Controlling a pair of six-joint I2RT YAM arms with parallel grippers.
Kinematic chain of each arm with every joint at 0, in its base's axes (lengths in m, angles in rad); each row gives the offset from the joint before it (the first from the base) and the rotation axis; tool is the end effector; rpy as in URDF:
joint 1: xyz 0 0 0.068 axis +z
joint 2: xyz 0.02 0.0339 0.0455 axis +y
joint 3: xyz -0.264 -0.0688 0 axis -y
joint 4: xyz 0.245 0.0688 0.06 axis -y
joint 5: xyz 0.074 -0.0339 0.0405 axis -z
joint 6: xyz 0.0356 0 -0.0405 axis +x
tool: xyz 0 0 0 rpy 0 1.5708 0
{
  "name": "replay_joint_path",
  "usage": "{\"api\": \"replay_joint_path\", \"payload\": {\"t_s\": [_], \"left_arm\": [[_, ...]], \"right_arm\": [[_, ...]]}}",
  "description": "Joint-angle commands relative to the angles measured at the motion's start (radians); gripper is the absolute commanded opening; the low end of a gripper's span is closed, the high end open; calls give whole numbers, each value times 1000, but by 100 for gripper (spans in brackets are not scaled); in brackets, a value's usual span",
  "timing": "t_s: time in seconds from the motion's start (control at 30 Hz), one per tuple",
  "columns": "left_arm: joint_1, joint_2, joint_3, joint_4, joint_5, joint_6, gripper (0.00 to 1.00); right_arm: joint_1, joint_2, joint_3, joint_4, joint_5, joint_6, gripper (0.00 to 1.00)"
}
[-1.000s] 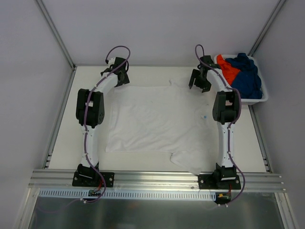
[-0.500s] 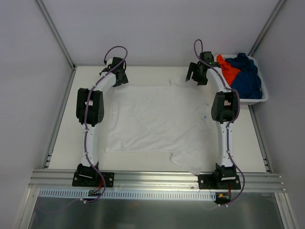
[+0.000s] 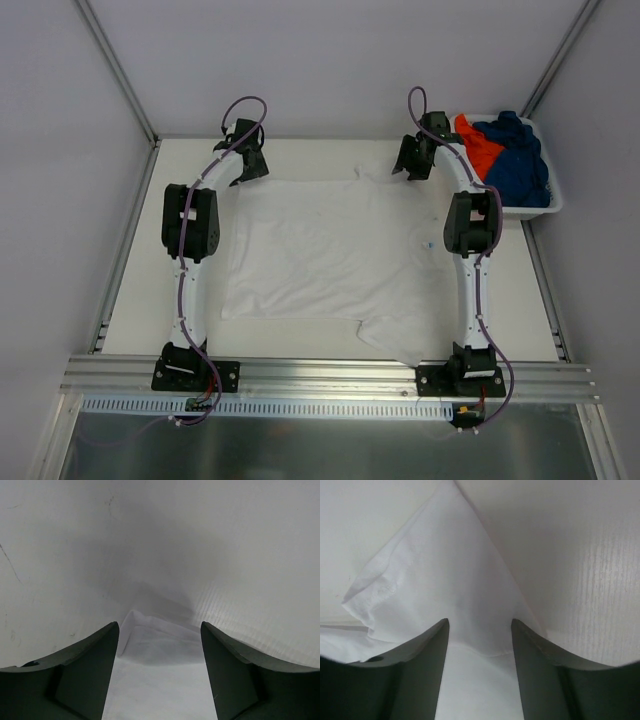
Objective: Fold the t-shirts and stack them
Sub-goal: Flatten the tshirt out
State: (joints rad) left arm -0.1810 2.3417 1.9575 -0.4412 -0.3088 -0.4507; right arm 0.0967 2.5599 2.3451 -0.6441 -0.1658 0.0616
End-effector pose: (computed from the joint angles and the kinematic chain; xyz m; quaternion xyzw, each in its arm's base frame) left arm 0.5201 -0.0842 0.1874 -0.1792 0.9044 0.0244 0.3865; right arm 0.5608 0.0603 0.1823 -0.0452 0.9334 0.1048 0.3401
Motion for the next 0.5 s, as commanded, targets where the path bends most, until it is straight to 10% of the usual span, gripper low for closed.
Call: {"api": "replay_joint_path", "payload": {"t_s": [0.0,0.17,0.47], "left_arm": [[9,-1,35,-5,31,14,66],[11,-1,35,-5,25,17,29],[9,-5,31,-7,14,14,7]], "right_arm": [[-5,-20,3,-8,-11,-2,55],[-5,-15,-1,-8,-18,-2,1],[-5,-27,-24,4,-17,-8,1]]}}
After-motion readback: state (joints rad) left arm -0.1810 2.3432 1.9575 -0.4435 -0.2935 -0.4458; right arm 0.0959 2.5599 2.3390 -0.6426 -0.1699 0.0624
